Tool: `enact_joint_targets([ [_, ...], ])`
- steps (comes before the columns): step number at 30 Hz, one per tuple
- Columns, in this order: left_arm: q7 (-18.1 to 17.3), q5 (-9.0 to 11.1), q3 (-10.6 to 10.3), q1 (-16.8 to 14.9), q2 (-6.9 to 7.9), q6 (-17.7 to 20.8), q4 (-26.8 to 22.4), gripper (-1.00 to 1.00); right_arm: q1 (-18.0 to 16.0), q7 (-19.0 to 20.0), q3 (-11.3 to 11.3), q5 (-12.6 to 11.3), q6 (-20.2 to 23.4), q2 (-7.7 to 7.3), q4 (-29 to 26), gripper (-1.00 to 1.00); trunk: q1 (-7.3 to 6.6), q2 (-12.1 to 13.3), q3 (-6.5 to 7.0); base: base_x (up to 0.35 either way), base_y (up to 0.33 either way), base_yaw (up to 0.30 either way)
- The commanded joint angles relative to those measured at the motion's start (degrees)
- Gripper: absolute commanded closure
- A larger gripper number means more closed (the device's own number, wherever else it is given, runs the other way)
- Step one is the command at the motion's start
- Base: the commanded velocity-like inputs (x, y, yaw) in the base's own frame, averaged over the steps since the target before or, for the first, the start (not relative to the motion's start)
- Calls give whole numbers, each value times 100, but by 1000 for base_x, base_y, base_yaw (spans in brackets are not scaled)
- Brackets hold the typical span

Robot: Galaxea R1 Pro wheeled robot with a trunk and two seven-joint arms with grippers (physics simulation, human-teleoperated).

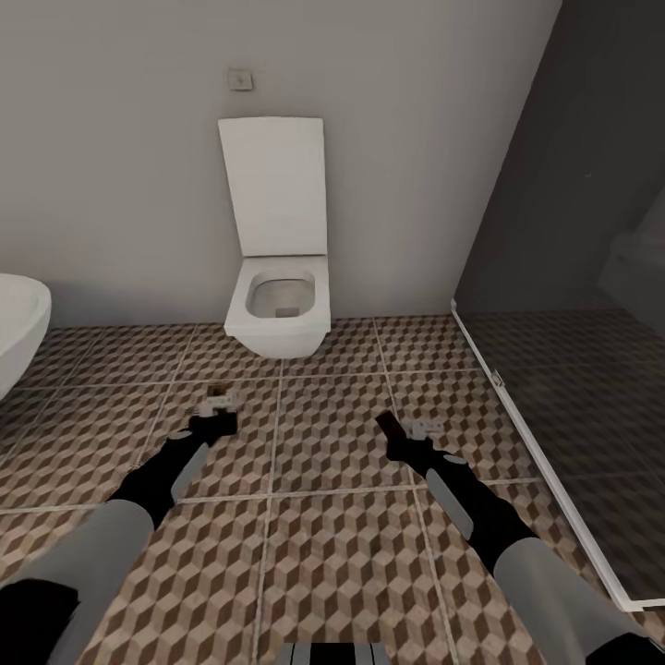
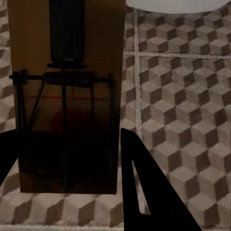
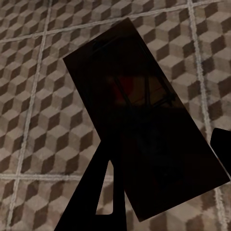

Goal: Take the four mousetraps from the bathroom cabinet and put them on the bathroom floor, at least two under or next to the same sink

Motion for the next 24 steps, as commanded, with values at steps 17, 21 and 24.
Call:
enact_joint_targets([
  [17,42,27,-75,7,-459,-2485,2454,100,-84,-20,19,-21,29,15,-5,100,43,-82,-40,0,0,0],
  [21,43,23,-76,7,-467,-2510,2456,100,-84,-20,19,-20,29,15,-5,100,131,-243,-112,0,0,0],
  [24,43,25,-76,7,-470,-2517,2449,100,-84,-20,19,-17,29,15,0,100,196,-363,-166,0,0,0],
])
